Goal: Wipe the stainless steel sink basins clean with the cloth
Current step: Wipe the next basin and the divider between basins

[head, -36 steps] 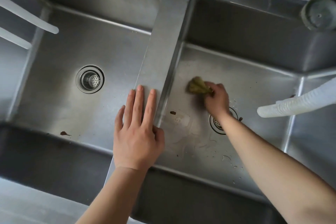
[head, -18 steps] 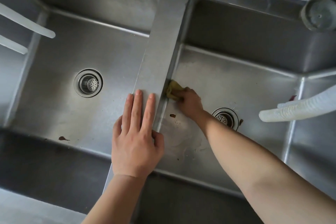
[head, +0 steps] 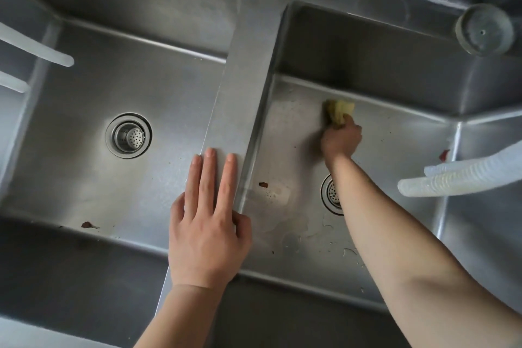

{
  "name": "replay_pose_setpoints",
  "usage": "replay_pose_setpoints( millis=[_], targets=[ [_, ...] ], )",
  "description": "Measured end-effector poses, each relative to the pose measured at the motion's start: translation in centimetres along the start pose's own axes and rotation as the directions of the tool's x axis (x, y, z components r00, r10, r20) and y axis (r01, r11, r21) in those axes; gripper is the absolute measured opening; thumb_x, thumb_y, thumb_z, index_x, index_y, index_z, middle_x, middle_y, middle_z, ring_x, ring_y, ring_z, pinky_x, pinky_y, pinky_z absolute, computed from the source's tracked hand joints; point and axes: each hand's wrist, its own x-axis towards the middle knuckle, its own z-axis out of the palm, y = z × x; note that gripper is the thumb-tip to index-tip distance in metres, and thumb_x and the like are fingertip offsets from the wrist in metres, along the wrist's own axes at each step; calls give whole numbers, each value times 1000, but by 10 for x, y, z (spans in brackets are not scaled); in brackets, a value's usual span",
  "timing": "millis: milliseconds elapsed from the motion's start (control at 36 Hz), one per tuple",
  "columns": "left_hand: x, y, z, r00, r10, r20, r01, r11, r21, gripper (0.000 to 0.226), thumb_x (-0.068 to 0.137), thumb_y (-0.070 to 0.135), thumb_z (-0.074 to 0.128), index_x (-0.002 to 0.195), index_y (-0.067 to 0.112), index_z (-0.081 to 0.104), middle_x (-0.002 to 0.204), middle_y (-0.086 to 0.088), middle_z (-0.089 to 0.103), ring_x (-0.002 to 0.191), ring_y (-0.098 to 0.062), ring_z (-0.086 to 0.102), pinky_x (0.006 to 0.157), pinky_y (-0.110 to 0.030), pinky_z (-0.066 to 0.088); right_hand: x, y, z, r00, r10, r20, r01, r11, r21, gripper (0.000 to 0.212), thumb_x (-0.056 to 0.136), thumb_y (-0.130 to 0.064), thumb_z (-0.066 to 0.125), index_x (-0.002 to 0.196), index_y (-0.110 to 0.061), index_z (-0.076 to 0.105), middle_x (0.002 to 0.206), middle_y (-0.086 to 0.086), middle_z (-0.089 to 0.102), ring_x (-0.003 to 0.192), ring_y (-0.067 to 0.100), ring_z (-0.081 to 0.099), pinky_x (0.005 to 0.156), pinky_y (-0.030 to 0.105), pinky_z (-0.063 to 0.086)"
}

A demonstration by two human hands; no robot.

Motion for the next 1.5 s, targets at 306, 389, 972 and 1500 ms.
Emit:
replay_pose_setpoints(
  millis=[306,389,972,1500],
  targets=[
    [0,0,1,1000,14,-11,-14,1000,-1,86,73,19,49,156,20,26,163,-9,22,153,-23,14,95,-44,43,-5,-17,38,990,-20,141,41,988,-148,71,90,-18,57,153,-21,24,153,9,24,133,38,31,114,42,27],
    [0,0,0,1000,17,-8,-17,1000,4,87,73,19,50,157,20,25,163,-9,22,153,-24,15,94,-44,44,-3,-44,50,960,-89,266,128,983,-134,69,89,-18,62,150,-23,31,149,7,28,132,37,33,115,42,29],
    [-1,1,-4,1000,10,24,-11,999,30,87,74,22,49,157,20,24,164,-9,20,153,-25,13,95,-47,44,-79,23,43,698,-353,623,637,704,-314,67,83,-20,60,146,-33,43,160,-3,26,146,27,18,115,50,20],
    [-2,-1,-3,1000,16,-4,-16,993,119,84,77,31,42,158,21,19,165,-10,15,153,-27,10,119,-52,21,-159,147,-31,667,-288,687,680,613,-402,56,83,-29,58,139,-35,51,151,-1,39,140,29,29,114,52,23]
  ],
)
